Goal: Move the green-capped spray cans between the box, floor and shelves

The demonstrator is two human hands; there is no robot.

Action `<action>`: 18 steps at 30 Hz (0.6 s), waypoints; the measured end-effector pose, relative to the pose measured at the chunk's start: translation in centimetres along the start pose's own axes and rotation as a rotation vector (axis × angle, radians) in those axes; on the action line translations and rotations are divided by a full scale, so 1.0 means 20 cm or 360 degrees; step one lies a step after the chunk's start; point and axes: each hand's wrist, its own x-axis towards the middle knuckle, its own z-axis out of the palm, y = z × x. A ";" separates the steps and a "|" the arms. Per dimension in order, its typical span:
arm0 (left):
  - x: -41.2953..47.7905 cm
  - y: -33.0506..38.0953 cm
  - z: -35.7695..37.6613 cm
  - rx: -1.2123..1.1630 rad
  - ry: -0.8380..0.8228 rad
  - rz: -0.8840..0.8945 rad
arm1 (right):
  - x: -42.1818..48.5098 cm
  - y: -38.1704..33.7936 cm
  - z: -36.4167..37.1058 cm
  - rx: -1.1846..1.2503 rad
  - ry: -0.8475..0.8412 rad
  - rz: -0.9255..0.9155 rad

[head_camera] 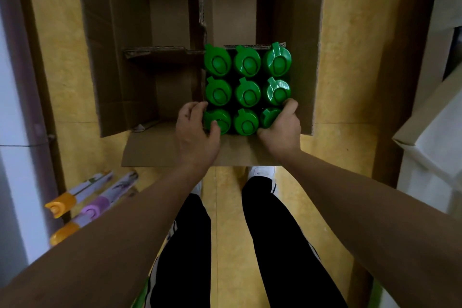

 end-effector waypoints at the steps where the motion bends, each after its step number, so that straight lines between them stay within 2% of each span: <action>1: 0.00 -0.01 0.01 -0.0007 -0.0003 0.0009 | 0.00 0.00 0.01 -0.0006 0.0003 0.0001; 6: -0.01 0.01 -0.01 0.0021 -0.0001 0.0029 | -0.01 -0.03 -0.02 -0.0088 -0.0068 0.0064; 9: 0.01 0.12 -0.15 0.0102 0.0001 0.0136 | -0.07 -0.14 -0.12 -0.0207 -0.0119 0.0079; 13: 0.09 0.41 -0.43 0.0129 0.0092 0.0253 | -0.19 -0.38 -0.37 -0.0377 -0.0163 -0.0138; 18: 0.08 0.94 -0.92 0.0258 0.0174 0.0498 | -0.39 -0.87 -0.90 -0.0409 -0.0034 -0.0429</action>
